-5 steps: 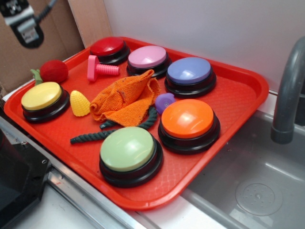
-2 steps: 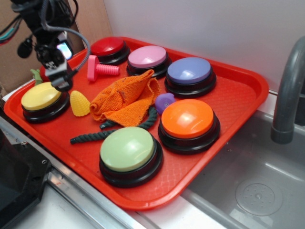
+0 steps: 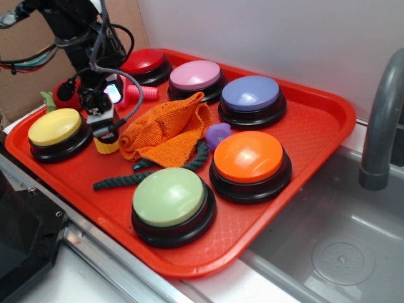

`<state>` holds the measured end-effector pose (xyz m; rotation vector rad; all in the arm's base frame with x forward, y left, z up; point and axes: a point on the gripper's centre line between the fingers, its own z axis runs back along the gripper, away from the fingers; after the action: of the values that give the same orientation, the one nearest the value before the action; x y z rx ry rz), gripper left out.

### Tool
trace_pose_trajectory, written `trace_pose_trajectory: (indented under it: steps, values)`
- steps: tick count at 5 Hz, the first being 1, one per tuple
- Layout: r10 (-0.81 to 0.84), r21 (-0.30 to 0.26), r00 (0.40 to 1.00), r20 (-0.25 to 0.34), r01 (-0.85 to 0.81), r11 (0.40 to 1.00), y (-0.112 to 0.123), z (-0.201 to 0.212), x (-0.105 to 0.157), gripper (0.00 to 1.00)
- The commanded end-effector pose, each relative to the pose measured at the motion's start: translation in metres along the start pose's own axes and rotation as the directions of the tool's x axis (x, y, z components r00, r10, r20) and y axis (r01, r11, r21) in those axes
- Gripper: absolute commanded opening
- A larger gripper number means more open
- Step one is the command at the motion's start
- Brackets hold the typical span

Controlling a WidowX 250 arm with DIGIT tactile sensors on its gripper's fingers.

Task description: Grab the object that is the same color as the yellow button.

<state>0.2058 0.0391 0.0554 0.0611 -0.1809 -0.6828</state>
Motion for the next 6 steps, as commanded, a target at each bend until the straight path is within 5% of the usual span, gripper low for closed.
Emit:
trace_pose_trajectory:
  steps: [1,3,4,5,6]
  values:
    - [-0.064,-0.004,0.998,-0.008,0.064,0.998,0.000,-0.013,-0.001,1.00]
    - [-0.072,-0.026,0.997,0.031,0.073,0.997,-0.007,-0.012,-0.009,1.00]
    - [-0.047,-0.012,0.998,-0.038,0.046,0.999,-0.002,-0.019,-0.012,1.00]
    - [-0.052,-0.005,0.997,-0.063,0.052,0.999,-0.004,-0.025,-0.011,0.33]
    - [-0.046,-0.006,0.996,-0.081,0.045,0.999,-0.004,-0.026,-0.014,0.00]
